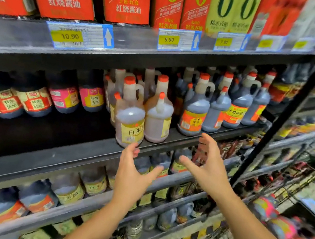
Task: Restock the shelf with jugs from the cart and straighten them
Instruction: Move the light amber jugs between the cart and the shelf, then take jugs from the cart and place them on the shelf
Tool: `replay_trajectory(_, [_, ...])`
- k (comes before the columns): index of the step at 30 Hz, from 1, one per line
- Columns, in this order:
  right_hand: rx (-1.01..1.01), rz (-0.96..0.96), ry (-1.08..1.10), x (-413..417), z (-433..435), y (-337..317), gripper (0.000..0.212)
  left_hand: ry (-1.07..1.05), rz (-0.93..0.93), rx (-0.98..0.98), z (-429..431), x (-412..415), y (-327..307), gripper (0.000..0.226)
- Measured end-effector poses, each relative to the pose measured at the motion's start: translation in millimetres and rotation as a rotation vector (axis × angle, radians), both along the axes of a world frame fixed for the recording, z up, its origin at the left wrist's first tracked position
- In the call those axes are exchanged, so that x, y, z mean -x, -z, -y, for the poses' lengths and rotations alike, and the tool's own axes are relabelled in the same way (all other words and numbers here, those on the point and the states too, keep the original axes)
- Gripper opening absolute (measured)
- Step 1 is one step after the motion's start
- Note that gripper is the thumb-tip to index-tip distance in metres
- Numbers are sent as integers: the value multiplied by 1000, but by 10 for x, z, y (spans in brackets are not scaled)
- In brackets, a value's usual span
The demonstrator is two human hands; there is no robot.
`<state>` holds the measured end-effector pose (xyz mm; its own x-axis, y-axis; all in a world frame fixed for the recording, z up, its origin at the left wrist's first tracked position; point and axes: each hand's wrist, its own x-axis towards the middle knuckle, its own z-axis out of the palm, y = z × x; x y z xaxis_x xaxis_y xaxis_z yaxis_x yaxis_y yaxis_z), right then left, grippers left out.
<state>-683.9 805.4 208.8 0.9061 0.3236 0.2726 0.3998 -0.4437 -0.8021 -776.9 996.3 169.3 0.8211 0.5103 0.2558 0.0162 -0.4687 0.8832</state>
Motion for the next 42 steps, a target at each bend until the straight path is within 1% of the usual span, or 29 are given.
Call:
replay_trajectory(6, [73,-3,195,438,921,29,84,247,-37,-37,741,-43,13,67])
replay_trajectory(9, [82,-19,285,643,1459,58,76,349,-69,-61,1213,-18,41,71])
replay_trajectory(10, [69,-28,316,717,1642,71,77,374,-85,-75,1380,-14,52,70])
replay_trajectory(12, [47,-42,370,868,2021,111,82,414,-104,-94,1727,-2,85,60])
replay_trajectory(13, [49,-42,389,943,2225,146,81,435,-110,-101,1913,9,104,56])
replay_trajectory(16, [48,-59,460,1195,2898,245,76,523,-138,-125,2565,78,157,58])
replay_trajectory(19, [53,-59,530,1469,3618,294,79,581,-131,-127,3304,210,219,53])
replay_trajectory(22, [42,-77,569,1748,4347,317,59,631,-138,-110,4071,337,278,44])
replay_trajectory(28, [115,-88,646,2118,5530,305,63,701,-187,-120,5269,447,412,44])
replay_trajectory(32, [106,-88,661,2139,6039,305,64,745,-189,-28,5830,442,507,47])
replay_trajectory(36, [133,-110,655,1934,6377,403,66,742,-227,-67,6164,277,709,39])
replay_trajectory(39, [169,-147,628,1667,6553,510,68,732,-254,-67,6355,17,939,42])
replay_trajectory(42, [253,-141,600,1313,6727,655,68,715,-294,-64,6585,-294,1238,46])
